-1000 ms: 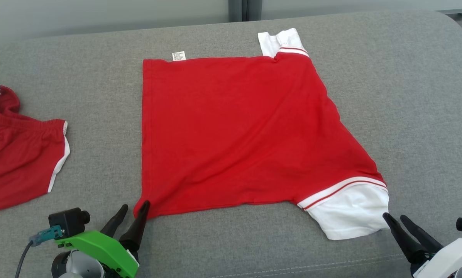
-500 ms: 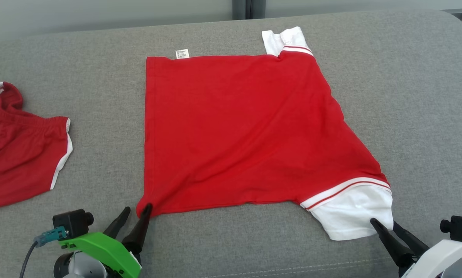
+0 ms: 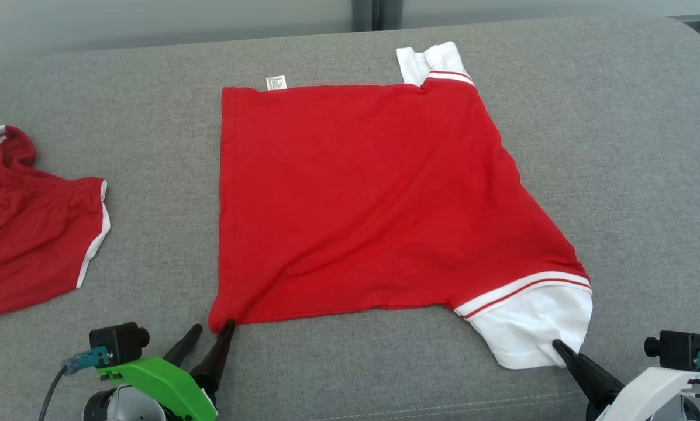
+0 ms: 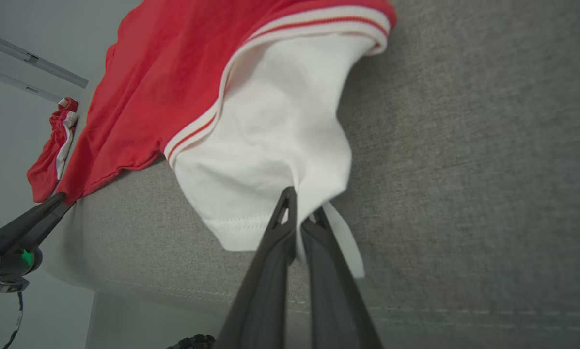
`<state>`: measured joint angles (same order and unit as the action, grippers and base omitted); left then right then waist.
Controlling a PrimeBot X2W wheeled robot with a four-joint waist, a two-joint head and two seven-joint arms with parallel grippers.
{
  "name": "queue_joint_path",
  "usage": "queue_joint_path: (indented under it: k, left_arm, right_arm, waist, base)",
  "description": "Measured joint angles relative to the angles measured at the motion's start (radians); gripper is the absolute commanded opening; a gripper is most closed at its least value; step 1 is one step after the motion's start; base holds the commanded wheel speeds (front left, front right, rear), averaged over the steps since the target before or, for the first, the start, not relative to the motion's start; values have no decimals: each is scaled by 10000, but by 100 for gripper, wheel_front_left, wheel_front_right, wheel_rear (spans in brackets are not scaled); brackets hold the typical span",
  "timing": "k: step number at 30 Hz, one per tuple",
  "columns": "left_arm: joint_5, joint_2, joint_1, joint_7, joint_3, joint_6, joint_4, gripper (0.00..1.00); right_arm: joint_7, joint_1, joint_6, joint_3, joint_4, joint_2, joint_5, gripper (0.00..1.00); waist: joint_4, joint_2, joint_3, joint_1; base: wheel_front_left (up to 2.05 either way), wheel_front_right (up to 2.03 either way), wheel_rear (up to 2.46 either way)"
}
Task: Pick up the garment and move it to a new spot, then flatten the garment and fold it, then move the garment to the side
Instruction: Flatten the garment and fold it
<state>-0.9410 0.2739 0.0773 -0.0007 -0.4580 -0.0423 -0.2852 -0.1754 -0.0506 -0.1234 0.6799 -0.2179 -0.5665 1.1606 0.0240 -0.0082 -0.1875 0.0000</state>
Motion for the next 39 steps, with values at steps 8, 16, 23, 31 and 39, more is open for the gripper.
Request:
queue_joint_path:
  k: [8,16,23,31,39]
  left_arm:
    - [31,-2,13,98,-54,0,-10,47]
    - [31,-6,41,86,-65,-13,-21,0]
    - [98,-8,272,-245,42,-119,219,0]
    - [355,100,456,-631,63,-278,516,0]
    - [938,506,434,-518,-326,-278,336,0]
  right_arm:
    - [0,19,2,65,2,19,79,0]
    - [-4,116,2,130,4,17,159,0]
    - [-196,225,2,8,309,305,779,0]
    - [-441,229,2,-464,1018,474,1802,0]
    - [-441,203,2,-500,1168,328,2188,0]
  waist:
    - [65,0,-3,0]
    - [97,0,19,0]
    - [71,0,63,0]
    - [40,0,138,0]
    - [30,0,214,0]
  base:
    - [0,0,0]
    - [0,0,0]
    - [0,0,0]
    - [0,0,0]
    - [0,0,0]
